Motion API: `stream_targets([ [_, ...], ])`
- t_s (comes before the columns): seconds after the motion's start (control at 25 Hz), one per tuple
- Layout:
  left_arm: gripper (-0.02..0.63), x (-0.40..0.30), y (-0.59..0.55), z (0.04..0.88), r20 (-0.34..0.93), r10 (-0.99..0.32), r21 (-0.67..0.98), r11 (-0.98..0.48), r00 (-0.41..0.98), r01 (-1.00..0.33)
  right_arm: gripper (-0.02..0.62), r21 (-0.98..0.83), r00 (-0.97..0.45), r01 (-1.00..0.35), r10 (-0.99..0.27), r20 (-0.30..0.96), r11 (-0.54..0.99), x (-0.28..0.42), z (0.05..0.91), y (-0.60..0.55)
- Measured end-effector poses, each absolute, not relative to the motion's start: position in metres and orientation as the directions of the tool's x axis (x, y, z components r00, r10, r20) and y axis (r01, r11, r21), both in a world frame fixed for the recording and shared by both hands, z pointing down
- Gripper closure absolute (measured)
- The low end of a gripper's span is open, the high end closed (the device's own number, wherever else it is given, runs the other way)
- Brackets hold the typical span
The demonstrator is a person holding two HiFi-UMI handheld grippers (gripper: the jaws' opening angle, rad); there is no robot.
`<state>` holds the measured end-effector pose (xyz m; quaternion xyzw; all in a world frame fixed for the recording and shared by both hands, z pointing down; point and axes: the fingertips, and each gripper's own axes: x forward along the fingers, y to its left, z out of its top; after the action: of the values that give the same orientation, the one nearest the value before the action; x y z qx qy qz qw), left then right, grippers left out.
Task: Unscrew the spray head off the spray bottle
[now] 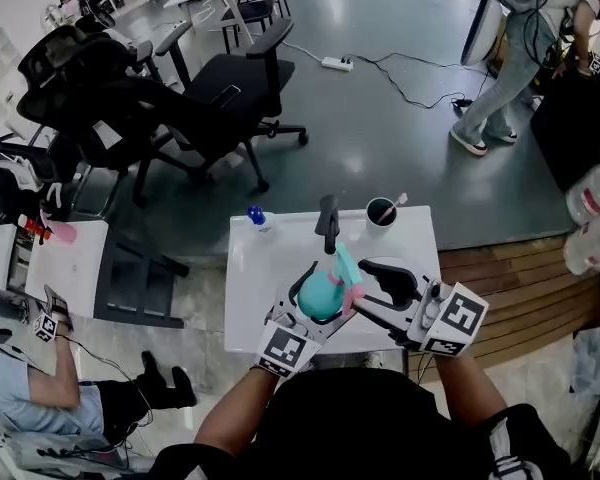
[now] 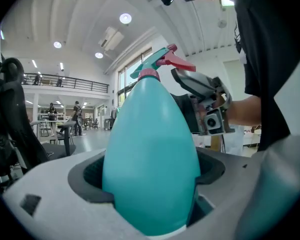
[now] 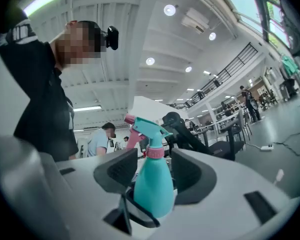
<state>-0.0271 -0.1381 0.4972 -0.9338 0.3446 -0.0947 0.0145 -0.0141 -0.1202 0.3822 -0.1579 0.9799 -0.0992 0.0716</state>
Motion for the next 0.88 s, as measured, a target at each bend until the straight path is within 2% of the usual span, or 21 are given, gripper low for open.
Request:
stream_targets([
  [0.24,0.137,-0.034,-0.148,0.505,0.218,-0.711,-0.138,-0.700,0.668,-0.700,0.396,-0.298,-0.885,-0.423,-0.461,-0.069,0.856,-0.024,0.388,-0.132],
  [0.56,0.137,-0.032,-0.147,0.519,0.252,-0.732,-0.160,-0.677,0.633,-0.718,0.428,-0.322,-0.828,-0.520,-0.560,-0.037,0.791,-0.028,0.391,-0.138],
  [0.72,0.137,-0.030,-0.147,0.514,0.235,-0.732,-0.178,-0.680,0.640,-0.712,0.457,-0.309,-0.839,-0.504,-0.543,-0.047,0.806,-0.028,0.387,-0.139],
  [0.88,0.137,-0.026,-0.139,0.503,0.200,-0.688,-0.163,-0.726,0.698,-0.668,0.459,-0.242,-0.894,-0.416,-0.443,-0.067,0.876,-0.029,0.377,-0.130],
])
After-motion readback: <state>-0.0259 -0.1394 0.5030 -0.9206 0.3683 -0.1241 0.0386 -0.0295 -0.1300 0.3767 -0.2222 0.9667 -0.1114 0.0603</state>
